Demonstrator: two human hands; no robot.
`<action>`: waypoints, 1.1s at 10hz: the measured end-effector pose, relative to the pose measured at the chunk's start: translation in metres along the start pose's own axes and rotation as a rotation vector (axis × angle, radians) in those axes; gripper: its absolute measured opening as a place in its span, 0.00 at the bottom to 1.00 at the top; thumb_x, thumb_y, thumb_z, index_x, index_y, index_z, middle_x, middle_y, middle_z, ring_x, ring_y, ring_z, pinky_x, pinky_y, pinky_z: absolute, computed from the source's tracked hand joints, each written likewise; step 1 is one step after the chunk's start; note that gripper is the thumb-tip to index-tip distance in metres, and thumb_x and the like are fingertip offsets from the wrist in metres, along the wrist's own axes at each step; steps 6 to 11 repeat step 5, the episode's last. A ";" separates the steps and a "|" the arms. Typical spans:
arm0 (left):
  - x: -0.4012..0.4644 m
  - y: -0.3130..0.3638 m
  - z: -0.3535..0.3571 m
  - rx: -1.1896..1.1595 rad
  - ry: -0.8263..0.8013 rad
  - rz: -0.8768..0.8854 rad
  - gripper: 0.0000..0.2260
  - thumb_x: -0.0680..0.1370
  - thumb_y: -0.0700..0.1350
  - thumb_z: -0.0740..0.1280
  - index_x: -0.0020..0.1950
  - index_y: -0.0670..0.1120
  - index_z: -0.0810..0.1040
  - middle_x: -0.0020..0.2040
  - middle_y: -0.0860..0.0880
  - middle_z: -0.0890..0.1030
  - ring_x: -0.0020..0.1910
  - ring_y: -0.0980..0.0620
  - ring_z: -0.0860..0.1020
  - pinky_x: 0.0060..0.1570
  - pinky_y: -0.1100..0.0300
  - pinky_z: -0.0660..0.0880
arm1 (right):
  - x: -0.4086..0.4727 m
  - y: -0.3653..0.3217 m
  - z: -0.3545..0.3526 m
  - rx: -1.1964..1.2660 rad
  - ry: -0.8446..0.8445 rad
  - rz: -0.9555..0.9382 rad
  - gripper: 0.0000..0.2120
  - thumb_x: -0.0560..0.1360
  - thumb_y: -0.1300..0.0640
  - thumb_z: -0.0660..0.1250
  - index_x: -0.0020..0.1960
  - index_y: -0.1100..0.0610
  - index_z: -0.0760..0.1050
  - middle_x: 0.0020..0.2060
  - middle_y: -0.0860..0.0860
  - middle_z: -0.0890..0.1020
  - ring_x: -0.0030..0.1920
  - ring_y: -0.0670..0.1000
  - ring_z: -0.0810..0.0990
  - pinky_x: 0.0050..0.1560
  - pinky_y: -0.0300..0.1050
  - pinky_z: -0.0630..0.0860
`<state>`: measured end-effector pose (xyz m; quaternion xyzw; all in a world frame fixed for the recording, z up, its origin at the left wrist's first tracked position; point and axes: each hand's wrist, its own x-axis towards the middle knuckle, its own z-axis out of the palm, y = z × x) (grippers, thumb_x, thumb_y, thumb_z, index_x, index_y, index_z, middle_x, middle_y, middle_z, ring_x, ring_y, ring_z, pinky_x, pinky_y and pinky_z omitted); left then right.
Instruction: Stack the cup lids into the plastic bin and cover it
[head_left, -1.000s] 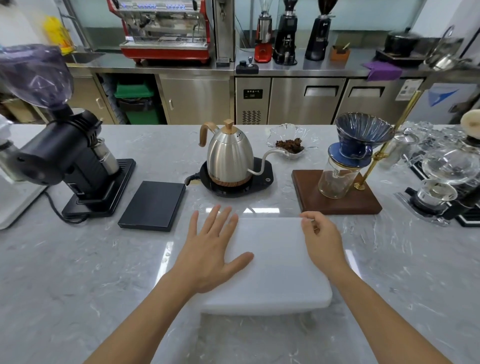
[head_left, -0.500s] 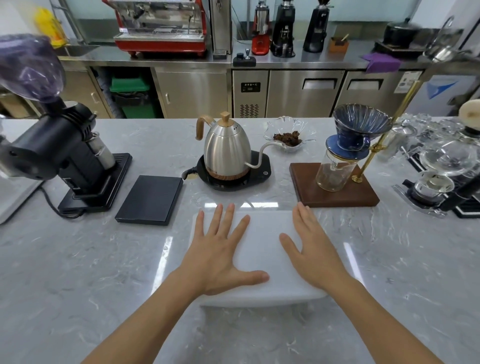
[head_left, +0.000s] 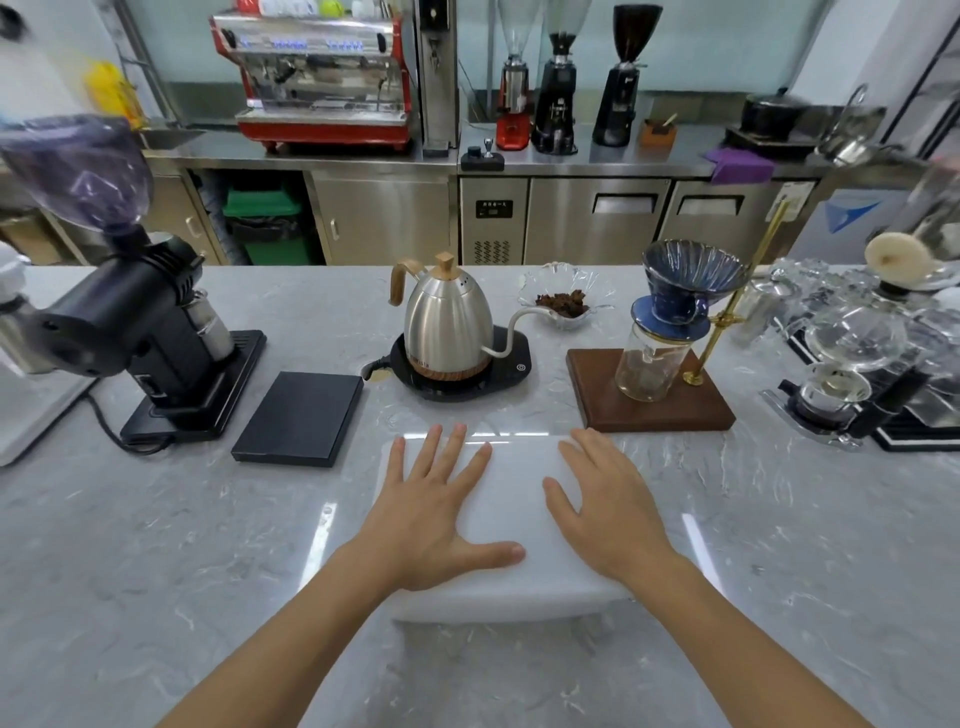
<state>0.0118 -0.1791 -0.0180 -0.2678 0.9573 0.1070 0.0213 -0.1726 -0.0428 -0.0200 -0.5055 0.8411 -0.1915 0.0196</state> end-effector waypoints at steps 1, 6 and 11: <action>-0.002 0.001 -0.004 -0.015 0.031 0.054 0.48 0.69 0.81 0.47 0.82 0.55 0.45 0.83 0.55 0.41 0.81 0.55 0.36 0.78 0.43 0.35 | 0.001 -0.001 -0.003 -0.004 -0.043 -0.002 0.27 0.81 0.45 0.59 0.76 0.56 0.66 0.78 0.53 0.65 0.79 0.53 0.60 0.77 0.48 0.57; 0.011 0.010 -0.031 -0.151 0.239 0.081 0.15 0.81 0.55 0.62 0.62 0.51 0.80 0.61 0.55 0.82 0.60 0.52 0.79 0.59 0.56 0.75 | 0.012 0.003 -0.032 0.145 0.030 -0.043 0.10 0.79 0.53 0.65 0.53 0.55 0.84 0.51 0.49 0.86 0.53 0.51 0.82 0.59 0.50 0.78; 0.011 0.010 -0.031 -0.151 0.239 0.081 0.15 0.81 0.55 0.62 0.62 0.51 0.80 0.61 0.55 0.82 0.60 0.52 0.79 0.59 0.56 0.75 | 0.012 0.003 -0.032 0.145 0.030 -0.043 0.10 0.79 0.53 0.65 0.53 0.55 0.84 0.51 0.49 0.86 0.53 0.51 0.82 0.59 0.50 0.78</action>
